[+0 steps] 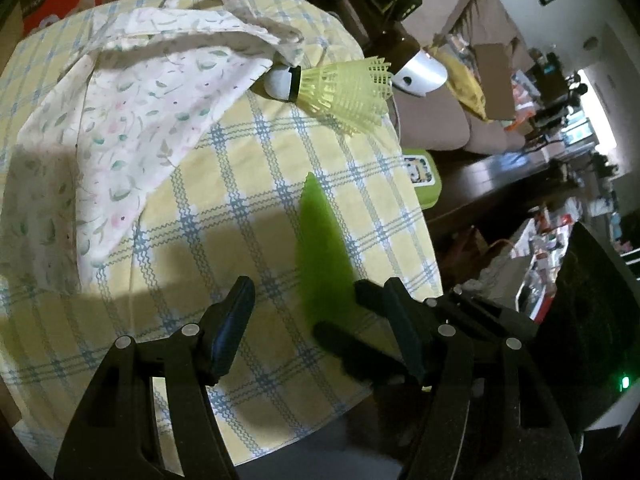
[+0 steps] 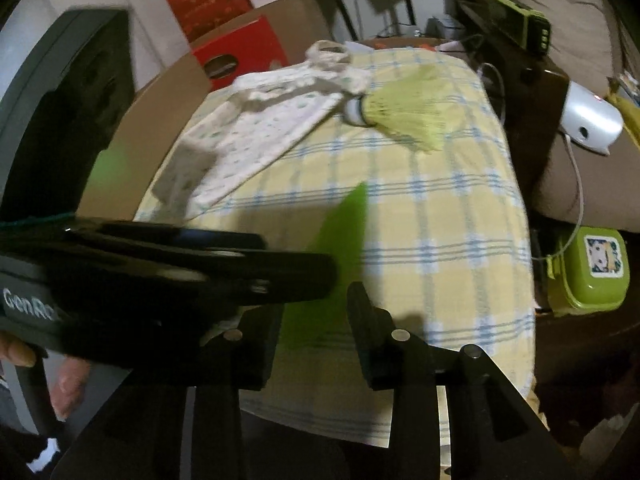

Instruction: Organize objects

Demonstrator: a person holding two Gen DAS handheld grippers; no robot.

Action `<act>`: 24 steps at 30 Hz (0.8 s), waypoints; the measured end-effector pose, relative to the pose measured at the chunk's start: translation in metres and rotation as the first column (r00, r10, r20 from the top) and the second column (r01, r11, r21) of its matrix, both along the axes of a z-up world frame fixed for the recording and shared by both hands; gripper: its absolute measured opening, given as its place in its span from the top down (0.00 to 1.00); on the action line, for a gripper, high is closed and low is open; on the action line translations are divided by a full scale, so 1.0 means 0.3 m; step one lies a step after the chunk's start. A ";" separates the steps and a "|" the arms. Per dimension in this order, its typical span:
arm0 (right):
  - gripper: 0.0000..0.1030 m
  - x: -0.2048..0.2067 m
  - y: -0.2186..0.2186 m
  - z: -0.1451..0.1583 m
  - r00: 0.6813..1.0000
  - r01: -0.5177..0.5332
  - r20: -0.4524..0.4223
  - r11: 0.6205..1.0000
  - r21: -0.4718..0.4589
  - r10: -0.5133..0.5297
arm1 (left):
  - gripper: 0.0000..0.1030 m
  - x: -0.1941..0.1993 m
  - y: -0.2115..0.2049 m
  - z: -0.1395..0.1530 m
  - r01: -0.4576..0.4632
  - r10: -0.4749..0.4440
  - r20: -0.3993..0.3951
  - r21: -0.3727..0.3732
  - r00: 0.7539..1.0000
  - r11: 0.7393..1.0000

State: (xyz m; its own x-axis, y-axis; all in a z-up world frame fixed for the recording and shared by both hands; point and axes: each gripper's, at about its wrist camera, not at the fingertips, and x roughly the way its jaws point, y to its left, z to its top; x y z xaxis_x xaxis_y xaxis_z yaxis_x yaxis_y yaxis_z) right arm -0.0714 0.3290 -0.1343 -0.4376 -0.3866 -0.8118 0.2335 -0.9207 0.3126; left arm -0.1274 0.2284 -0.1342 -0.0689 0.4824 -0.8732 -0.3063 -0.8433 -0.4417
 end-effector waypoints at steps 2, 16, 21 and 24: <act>0.66 0.003 -0.012 -0.001 1.000 -0.007 -0.002 1.000 -0.015 0.007 | 0.38 0.004 0.010 0.005 0.007 -0.007 -0.004 -0.022 1.000 1.000; 0.65 0.032 -0.058 0.000 0.999 -0.025 -0.028 0.993 -0.114 0.022 | 0.45 0.081 0.064 0.014 0.080 -0.097 -0.090 -0.176 0.991 0.981; 0.65 0.038 -0.076 0.000 0.999 -0.035 -0.024 0.993 -0.109 0.033 | 0.72 0.087 0.048 0.014 0.076 -0.102 -0.114 -0.217 0.988 0.973; 0.65 0.037 -0.078 -0.003 0.999 -0.034 -0.021 0.994 -0.107 0.032 | 0.73 0.088 0.038 0.013 0.073 -0.098 -0.115 -0.202 0.988 0.977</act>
State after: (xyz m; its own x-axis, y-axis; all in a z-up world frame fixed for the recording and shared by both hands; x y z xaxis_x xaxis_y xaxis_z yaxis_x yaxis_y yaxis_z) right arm -0.0604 0.3057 -0.1352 -0.4379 -0.4857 -0.7565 0.2703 -0.8737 0.4045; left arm -0.1011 0.2399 -0.1302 -0.1485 0.3107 -0.9388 -0.4233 -0.8780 -0.2236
